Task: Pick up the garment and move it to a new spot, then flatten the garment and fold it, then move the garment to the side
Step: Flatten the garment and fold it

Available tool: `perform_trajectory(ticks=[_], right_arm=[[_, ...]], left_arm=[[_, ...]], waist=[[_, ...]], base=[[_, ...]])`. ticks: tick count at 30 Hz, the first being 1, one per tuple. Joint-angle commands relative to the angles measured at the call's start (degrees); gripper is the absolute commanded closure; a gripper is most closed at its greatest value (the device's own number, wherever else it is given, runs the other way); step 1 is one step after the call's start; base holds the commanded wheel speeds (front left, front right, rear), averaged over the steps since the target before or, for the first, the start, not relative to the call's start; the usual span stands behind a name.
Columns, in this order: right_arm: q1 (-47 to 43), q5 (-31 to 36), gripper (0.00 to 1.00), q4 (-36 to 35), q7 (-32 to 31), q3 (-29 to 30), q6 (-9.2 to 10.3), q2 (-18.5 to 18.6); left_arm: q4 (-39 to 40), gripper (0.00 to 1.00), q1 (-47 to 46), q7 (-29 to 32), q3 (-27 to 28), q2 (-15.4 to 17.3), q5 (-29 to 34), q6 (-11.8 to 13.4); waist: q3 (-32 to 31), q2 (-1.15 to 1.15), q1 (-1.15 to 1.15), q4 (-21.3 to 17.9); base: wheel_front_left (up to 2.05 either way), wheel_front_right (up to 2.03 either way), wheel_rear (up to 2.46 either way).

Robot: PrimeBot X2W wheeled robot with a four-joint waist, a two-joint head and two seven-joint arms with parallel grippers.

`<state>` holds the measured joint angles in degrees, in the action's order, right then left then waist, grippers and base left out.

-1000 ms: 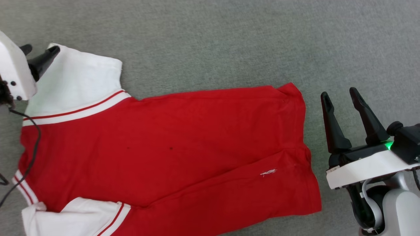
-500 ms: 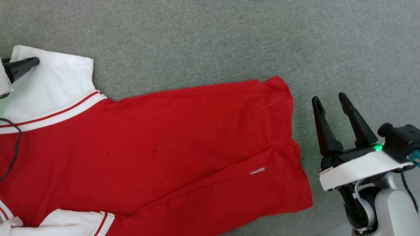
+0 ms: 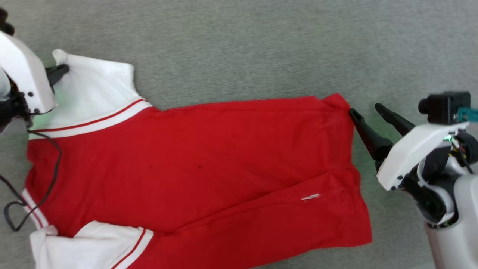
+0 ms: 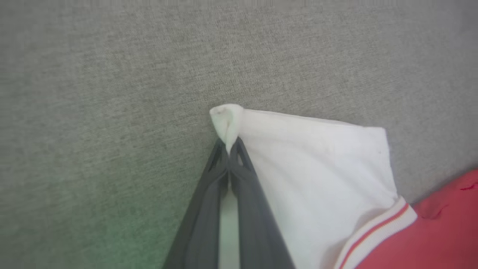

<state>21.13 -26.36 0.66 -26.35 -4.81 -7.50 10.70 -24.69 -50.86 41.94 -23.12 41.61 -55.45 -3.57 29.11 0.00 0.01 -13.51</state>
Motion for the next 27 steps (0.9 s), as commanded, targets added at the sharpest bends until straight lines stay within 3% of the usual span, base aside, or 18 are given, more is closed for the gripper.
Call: perform_trajectory(ticks=[1,8,14,17,18,27], right_arm=[[1.1,-0.4,0.00,0.2,-0.8,-0.2,0.02,0.3],[6.5,-2.3,0.00,3.2,-14.9,-1.1,0.02,3.6],[8.2,-3.0,0.00,8.9,-25.4,-2.7,0.03,3.8],[8.3,-3.3,0.84,11.0,-29.3,-2.9,0.03,3.7],[8.4,-3.3,1.00,11.2,-30.0,-2.9,0.02,3.7],[9.4,-1.3,1.00,5.3,-27.4,-0.4,0.02,6.2]], left_arm=[[0.2,1.00,-0.5,-0.5,-0.1,-0.1,0.6,-0.3],[4.5,1.00,-2.6,-4.2,-0.6,-2.1,1.5,-1.5],[6.5,1.00,-1.6,-6.4,-0.9,-2.7,1.7,-2.0],[7.1,1.00,-0.9,-7.4,-1.1,-3.1,1.7,-2.3],[7.2,1.00,-0.9,-7.6,-1.2,-3.2,1.6,-2.3],[7.5,1.00,3.5,-13.1,-0.1,-4.0,0.6,-2.7]], waist=[[-0.3,0.00,-0.01,1.6],[0.8,0.00,-0.01,6.6],[1.7,0.00,-0.01,8.8],[1.6,0.00,-0.01,9.6],[1.5,0.00,-0.01,9.9],[-3.4,0.00,-0.01,11.8]], base=[[0.00,0.00,0.00],[0.00,0.00,0.00],[0.00,0.00,0.00],[0.00,0.00,0.00],[0.00,0.00,0.00],[0.00,0.00,0.00]])
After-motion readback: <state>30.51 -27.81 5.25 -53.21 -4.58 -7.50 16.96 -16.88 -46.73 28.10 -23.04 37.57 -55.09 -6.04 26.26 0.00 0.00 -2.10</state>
